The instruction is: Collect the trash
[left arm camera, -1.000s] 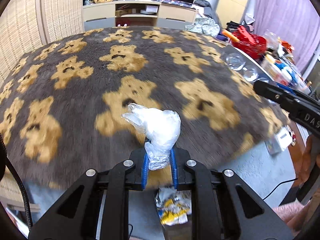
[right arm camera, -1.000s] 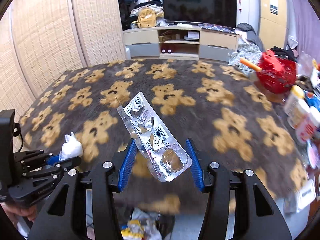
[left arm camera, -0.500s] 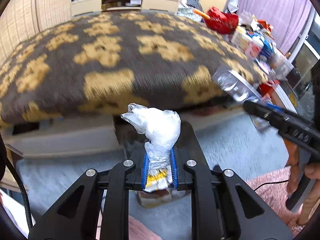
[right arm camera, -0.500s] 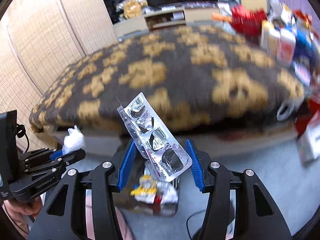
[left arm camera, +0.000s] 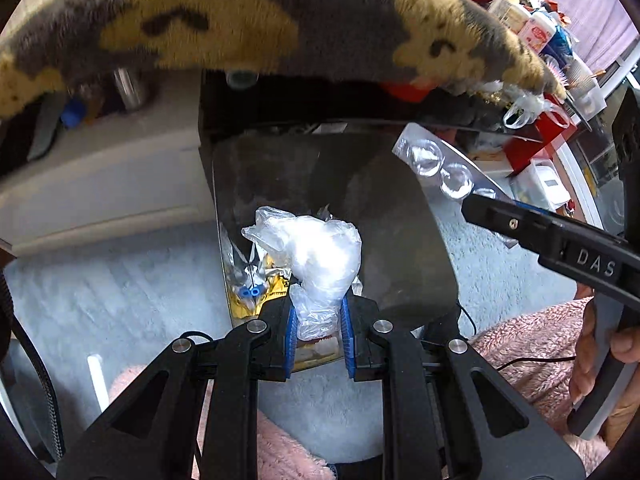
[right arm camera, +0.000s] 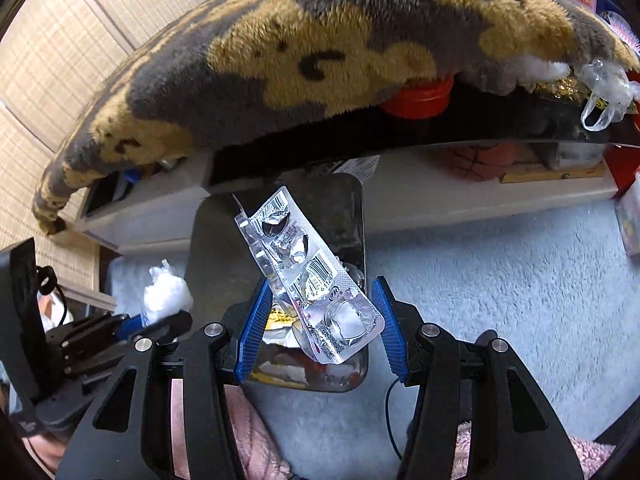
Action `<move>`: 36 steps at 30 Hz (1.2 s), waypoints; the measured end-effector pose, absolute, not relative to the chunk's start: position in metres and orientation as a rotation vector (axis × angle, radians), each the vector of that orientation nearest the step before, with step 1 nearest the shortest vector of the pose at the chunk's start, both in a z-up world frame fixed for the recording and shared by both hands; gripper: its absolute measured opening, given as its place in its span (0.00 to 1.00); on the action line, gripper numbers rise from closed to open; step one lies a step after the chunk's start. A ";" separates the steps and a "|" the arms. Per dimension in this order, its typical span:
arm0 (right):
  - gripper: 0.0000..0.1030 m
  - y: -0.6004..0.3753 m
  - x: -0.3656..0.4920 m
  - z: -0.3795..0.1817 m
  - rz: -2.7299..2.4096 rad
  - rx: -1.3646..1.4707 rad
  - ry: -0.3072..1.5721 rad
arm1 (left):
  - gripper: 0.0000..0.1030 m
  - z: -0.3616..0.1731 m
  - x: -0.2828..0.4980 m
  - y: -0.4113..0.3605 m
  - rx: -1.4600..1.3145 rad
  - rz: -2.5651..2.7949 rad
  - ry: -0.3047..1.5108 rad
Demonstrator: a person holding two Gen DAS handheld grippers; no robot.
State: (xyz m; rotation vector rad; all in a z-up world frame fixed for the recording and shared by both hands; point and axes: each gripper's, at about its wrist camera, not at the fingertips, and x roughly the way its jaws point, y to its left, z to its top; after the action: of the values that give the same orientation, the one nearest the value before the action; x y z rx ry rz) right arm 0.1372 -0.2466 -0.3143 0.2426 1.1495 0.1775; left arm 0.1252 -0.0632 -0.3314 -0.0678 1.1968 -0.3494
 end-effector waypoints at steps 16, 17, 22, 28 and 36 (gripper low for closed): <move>0.61 -0.233 0.165 -0.345 0.149 0.250 1.177 | 0.42 -0.359 0.149 -0.058 -0.102 -0.349 1.226; 0.70 -0.234 0.166 -0.344 0.146 0.254 1.172 | 0.43 -0.358 0.149 -0.058 -0.103 -0.346 1.225; 0.72 -0.240 0.168 -0.339 0.137 0.276 1.145 | 0.51 -0.353 0.150 -0.053 -0.099 -0.324 1.211; 0.92 -0.241 0.166 -0.326 0.112 0.238 1.092 | 0.69 -0.331 0.147 -0.045 -0.094 -0.298 1.161; 0.97 -0.243 0.147 -0.261 0.110 0.196 0.947 | 0.91 -0.268 0.134 -0.029 -0.100 -0.280 1.042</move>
State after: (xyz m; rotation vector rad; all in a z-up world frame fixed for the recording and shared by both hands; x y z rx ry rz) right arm 0.1465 -0.2432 -0.2609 0.1962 0.9470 0.1102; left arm 0.1336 -0.0289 -0.2683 -0.0998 1.0418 -0.2803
